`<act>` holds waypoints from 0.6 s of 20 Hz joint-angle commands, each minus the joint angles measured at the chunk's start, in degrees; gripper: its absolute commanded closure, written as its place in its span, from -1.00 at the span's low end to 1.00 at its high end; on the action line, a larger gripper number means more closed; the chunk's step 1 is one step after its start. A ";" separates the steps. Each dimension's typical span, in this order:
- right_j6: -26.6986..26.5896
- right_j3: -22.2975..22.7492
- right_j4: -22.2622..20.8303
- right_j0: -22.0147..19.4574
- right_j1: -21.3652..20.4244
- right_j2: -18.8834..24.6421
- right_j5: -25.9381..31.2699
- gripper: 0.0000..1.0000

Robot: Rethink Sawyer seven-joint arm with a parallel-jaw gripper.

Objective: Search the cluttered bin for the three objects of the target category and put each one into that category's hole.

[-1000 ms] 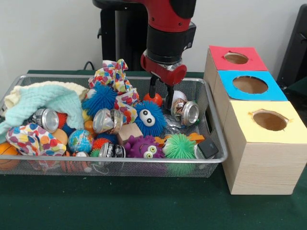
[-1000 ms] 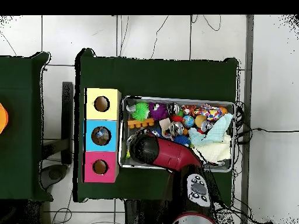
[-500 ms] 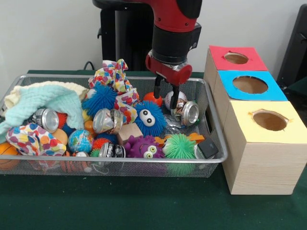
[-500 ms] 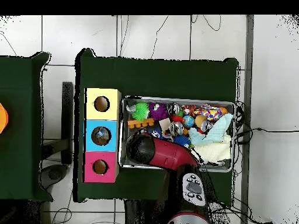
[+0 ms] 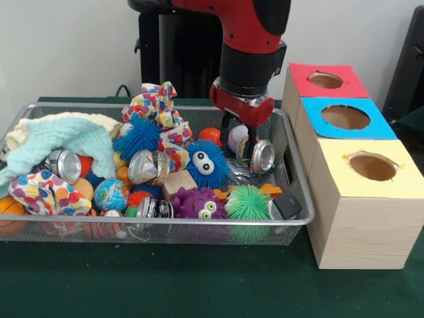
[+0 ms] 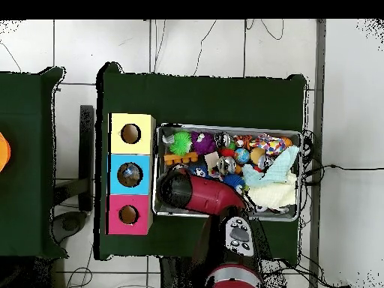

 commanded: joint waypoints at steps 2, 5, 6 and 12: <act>6.08 -6.53 0.21 0.64 5.46 1.71 -6.17 -1.00; 6.24 -6.87 0.33 0.76 6.29 1.73 -7.17 -1.00; 6.29 -6.93 0.39 0.83 6.45 1.71 -7.33 -1.00; 6.39 -8.28 0.66 1.34 8.65 0.82 -9.01 -1.00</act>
